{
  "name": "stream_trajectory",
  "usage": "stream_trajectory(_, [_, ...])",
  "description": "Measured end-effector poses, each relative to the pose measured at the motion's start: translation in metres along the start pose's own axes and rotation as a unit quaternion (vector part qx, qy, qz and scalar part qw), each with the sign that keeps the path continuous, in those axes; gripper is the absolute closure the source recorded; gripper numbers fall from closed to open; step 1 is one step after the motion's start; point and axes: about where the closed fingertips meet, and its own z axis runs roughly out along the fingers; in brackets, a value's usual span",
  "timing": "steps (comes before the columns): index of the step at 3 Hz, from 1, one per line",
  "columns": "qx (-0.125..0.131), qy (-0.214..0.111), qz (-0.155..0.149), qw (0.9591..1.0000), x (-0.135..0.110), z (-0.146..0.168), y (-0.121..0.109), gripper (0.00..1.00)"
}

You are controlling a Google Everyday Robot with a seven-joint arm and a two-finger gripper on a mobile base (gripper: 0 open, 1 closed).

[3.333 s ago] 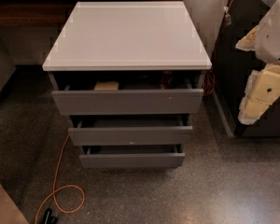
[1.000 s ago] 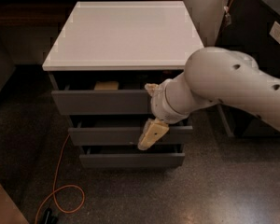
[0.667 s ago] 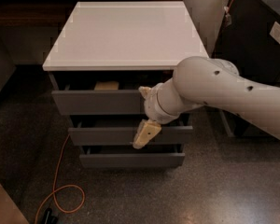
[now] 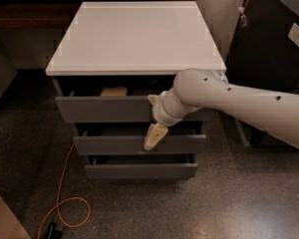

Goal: Pick sponge from top drawer and place on counter

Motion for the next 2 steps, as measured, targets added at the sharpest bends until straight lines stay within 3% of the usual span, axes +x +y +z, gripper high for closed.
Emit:
stream_trajectory(1, [-0.001,0.003,0.005,1.0,0.026,0.036,-0.031,0.0])
stream_trajectory(2, [0.015,-0.006,0.014,0.9998,0.04,0.049,-0.066,0.0])
